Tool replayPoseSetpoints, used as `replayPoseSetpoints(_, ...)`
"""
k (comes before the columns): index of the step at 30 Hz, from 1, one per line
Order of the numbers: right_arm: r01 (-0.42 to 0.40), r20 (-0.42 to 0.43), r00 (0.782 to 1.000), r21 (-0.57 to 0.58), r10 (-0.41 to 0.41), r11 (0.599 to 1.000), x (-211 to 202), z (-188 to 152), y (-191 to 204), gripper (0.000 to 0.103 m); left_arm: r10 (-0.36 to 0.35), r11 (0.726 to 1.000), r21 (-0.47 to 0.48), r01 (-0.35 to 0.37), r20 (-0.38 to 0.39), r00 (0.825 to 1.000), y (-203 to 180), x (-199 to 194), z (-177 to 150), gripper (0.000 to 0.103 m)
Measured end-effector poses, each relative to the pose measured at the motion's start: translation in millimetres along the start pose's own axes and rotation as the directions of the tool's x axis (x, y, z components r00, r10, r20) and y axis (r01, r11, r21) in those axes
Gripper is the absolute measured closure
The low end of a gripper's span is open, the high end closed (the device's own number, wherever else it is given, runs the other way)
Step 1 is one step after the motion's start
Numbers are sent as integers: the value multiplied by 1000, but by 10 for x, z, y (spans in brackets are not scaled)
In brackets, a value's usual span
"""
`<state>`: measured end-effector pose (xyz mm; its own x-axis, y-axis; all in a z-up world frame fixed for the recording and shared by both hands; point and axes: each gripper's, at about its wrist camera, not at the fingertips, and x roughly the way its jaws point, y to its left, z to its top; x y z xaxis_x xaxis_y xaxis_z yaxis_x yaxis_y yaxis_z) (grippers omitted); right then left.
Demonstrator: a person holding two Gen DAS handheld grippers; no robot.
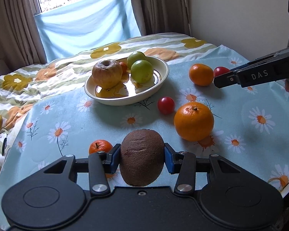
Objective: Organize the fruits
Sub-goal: 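Carry the kiwi and the red tomato over the white bowl with both tools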
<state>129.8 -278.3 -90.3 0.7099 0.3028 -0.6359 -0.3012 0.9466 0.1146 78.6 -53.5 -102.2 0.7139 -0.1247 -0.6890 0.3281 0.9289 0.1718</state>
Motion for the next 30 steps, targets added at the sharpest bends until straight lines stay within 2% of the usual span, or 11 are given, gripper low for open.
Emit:
replayPoseSetpoints(10, -5, 13, 1000, -7, 5, 1000, -412, 265, 60, 55, 48, 998, -37, -46, 54, 997, 119, -381, 356, 53)
replayPoseSetpoints(16, -1, 25, 1000, -29, 2, 1000, -539, 494, 111, 55, 46, 998, -37, -42, 103, 994, 202, -451, 623, 53)
replayPoseSetpoints(23, 21, 31, 999, -1, -21, 1000, -464, 723, 173, 55, 7, 1000, -1, -7, 128, 992, 343, -300, 915, 53)
replayPoseSetpoints(30, 55, 17, 998, 26, -55, 998, -189, 910, 220, 55, -42, 999, 39, 38, 108, 993, 542, 86, 1120, 53)
